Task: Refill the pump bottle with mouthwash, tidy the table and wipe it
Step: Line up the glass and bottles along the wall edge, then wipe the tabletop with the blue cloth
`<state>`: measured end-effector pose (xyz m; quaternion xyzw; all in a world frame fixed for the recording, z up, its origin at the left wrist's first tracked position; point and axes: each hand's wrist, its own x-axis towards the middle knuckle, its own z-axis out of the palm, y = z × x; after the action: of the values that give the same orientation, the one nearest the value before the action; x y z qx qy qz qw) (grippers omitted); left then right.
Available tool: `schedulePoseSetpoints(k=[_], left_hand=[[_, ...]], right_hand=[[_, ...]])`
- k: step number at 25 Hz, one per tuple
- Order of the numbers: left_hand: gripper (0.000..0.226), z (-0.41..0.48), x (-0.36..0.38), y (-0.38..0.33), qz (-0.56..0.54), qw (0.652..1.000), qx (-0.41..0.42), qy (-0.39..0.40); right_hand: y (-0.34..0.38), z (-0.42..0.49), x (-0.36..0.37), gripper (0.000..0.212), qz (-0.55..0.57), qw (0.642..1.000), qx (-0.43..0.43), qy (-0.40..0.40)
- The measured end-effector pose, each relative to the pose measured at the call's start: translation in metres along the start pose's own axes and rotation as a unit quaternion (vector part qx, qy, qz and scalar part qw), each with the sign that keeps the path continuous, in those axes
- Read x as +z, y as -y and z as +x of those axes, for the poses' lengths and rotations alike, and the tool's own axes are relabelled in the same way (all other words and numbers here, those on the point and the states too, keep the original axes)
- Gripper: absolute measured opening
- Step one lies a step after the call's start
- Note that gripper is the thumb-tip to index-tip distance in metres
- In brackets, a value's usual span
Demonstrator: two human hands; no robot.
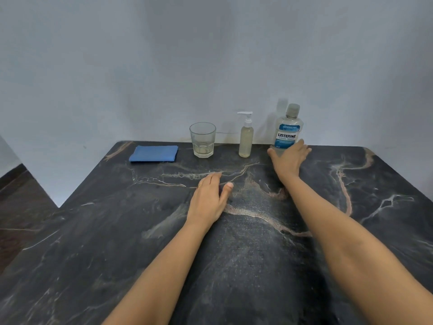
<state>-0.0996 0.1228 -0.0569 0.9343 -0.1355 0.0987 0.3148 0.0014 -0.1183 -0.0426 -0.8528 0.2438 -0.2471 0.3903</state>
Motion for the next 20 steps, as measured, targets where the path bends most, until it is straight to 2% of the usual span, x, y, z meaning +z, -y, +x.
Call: schedulePoseSetpoints(k=[2, 4, 6, 8, 11, 14, 18, 20], left_hand=[[0.054, -0.007, -0.01, 0.0, -0.005, 0.999, -0.015, -0.028], [0.054, -0.018, -0.028, 0.009, 0.017, 0.998, -0.029, -0.053], [0.056, -0.029, -0.053, 0.033, 0.043, 0.996, -0.047, -0.057], [0.058, -0.043, -0.075, 0.067, 0.062, 0.994, -0.074, -0.055], [0.06, -0.066, -0.097, 0.111, 0.056, 0.988, -0.133, -0.058], [0.059, -0.066, -0.094, 0.133, 0.074, 0.985, -0.14, -0.07], [0.051, -0.064, -0.089, 0.127, 0.081, 0.986, -0.114, -0.089], [0.051, -0.069, -0.086, 0.12, 0.083, 0.987, -0.104, -0.091]], right_hand=[[0.01, -0.034, -0.004, 0.087, -0.016, 0.998, -0.061, -0.007], [0.027, -0.07, -0.003, 0.075, -0.02, 0.982, -0.188, 0.008], [0.05, -0.097, 0.005, 0.063, -0.024, 0.942, -0.325, 0.08], [0.079, -0.113, 0.019, 0.055, -0.033, 0.902, -0.394, 0.172], [0.123, -0.128, 0.056, 0.05, -0.062, 0.876, -0.397, 0.267], [0.152, -0.135, 0.114, 0.052, -0.121, 0.849, -0.394, 0.331], [0.177, -0.135, 0.151, 0.052, -0.204, 0.832, -0.396, 0.331], [0.179, -0.132, 0.161, 0.047, -0.26, 0.803, -0.414, 0.34]])
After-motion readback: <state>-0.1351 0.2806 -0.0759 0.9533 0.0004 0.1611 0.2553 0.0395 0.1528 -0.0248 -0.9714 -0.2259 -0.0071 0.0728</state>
